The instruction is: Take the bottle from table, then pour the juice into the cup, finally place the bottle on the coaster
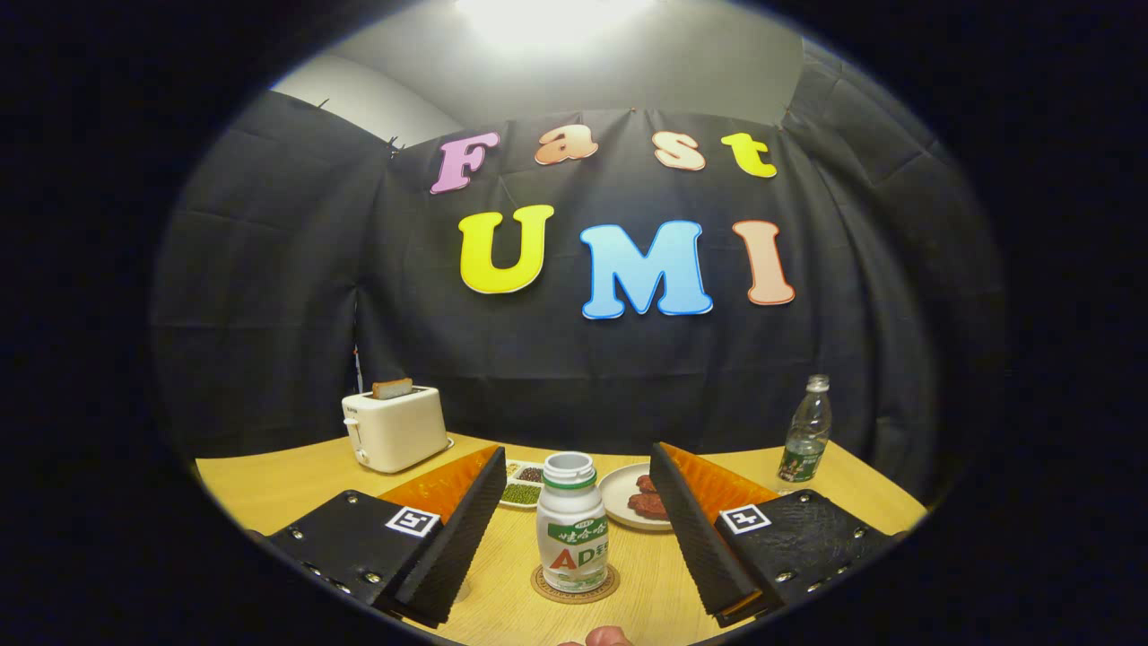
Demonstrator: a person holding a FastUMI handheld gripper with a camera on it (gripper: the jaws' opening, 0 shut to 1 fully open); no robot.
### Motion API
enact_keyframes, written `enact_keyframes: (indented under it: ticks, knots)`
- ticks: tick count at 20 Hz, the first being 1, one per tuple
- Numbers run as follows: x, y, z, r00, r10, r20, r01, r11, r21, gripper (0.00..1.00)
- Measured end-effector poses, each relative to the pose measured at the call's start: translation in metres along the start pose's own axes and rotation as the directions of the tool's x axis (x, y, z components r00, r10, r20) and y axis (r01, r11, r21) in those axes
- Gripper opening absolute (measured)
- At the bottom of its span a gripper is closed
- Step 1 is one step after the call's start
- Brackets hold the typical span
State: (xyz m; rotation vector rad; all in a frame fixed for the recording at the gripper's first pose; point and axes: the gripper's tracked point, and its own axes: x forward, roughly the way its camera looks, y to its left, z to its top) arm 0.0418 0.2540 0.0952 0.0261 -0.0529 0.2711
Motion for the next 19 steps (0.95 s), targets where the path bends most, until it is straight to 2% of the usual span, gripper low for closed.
enact_keyframes:
  ticks: [5, 8, 10, 13, 16, 19]
  knots:
    - [-0.038, -0.007, 0.072, 0.998, -0.035, 0.053, 0.037, 0.998, -0.042, 0.98]
    - [-0.061, -0.008, 0.081, 0.996, -0.021, 0.087, 0.027, 0.997, -0.068, 0.98]
    - [-0.079, -0.012, 0.059, 0.996, 0.025, 0.090, -0.021, 0.999, -0.041, 0.97]
    - [-0.100, -0.039, -0.008, 0.996, 0.080, 0.039, -0.080, 0.997, -0.009, 0.97]
    - [-0.108, -0.091, -0.062, 0.999, 0.033, -0.016, -0.033, 0.999, -0.019, 0.97]
    - [-0.113, -0.149, -0.074, 0.997, -0.080, 0.016, 0.081, 0.996, -0.048, 0.97]
